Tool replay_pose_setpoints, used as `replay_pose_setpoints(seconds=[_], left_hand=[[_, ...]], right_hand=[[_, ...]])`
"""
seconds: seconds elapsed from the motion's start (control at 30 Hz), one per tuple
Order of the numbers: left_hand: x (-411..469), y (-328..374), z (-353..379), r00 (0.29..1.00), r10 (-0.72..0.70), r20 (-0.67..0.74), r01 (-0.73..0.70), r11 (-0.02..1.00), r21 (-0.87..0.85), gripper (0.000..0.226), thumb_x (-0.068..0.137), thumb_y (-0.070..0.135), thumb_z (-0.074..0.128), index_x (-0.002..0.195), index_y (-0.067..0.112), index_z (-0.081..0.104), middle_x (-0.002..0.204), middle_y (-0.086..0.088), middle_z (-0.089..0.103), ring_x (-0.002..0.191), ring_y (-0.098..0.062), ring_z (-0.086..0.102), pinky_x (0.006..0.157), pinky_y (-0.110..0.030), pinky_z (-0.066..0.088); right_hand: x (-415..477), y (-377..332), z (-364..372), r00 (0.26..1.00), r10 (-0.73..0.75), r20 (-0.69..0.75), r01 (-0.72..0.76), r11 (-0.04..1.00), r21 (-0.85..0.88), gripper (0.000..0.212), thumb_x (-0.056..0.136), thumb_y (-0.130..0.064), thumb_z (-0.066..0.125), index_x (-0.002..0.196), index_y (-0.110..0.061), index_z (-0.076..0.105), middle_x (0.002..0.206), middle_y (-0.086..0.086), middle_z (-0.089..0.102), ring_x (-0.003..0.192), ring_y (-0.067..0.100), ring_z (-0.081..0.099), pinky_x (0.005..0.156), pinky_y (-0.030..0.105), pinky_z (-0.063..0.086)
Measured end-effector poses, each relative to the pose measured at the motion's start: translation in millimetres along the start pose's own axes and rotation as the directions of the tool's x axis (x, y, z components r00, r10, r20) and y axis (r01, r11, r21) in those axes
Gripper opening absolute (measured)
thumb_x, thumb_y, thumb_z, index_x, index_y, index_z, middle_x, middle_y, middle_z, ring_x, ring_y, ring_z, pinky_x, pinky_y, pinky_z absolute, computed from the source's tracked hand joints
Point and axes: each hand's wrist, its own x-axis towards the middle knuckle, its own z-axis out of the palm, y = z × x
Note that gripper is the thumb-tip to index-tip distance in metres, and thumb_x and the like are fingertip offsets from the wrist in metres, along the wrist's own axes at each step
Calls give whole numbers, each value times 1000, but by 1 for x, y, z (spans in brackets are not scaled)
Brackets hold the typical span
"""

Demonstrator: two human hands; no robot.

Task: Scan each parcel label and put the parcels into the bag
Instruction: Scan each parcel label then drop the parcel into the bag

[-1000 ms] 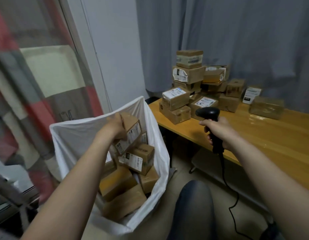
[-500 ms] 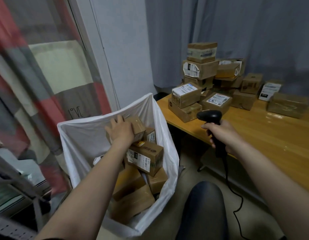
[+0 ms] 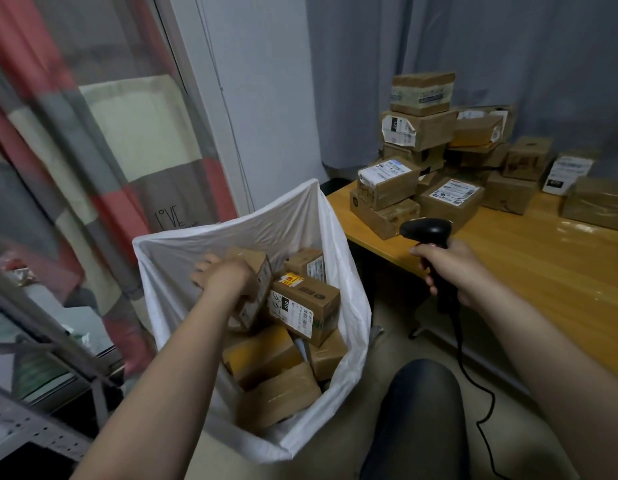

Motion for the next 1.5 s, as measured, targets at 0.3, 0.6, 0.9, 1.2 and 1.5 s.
replay_pose_setpoints(seconds=[0.3,0.6,0.9,1.2,1.5], left_hand=[[-13,3,17,752,320,576,-470,873,129,80,50,33,93,123,9,70,124,-12,71,116,-33,68,96,-44,58],[-16,4,93,755,517,403,-608,782,136,54,85,21,81,135,12,62,135,-5,63,110,-20,60,85,-30,50],[-19,22,82,796,527,298,-581,803,133,60,79,31,85,135,19,65,136,-2,64,119,-25,62,96,-35,54],[-50,90,-3,700,705,-114,-712,702,-22,52,77,42,85,122,30,63,120,6,61,108,-20,62,85,-38,55],[-117,216,-58,448,839,-310,-890,452,-62,65,81,43,81,138,34,51,138,2,45,130,-25,46,102,-43,49]], right_hand=[[-4,2,-6,1000,-26,-14,26,1000,-6,15,98,-21,70,102,-8,65,80,9,59,55,18,52,48,30,44],[-10,3,-12,999,-42,-6,42,999,10,12,99,-21,69,103,-11,63,81,8,59,57,17,52,50,30,44],[-12,6,-21,999,-40,-21,41,999,31,14,98,-21,69,104,-9,63,80,8,59,57,17,52,49,30,44],[-22,1,-64,988,-77,-134,83,996,39,18,97,-23,70,103,-7,66,81,12,61,59,22,55,54,35,47],[-24,-12,-161,908,-153,-390,204,975,93,14,97,-22,69,91,-14,59,81,9,56,54,22,54,49,33,45]])
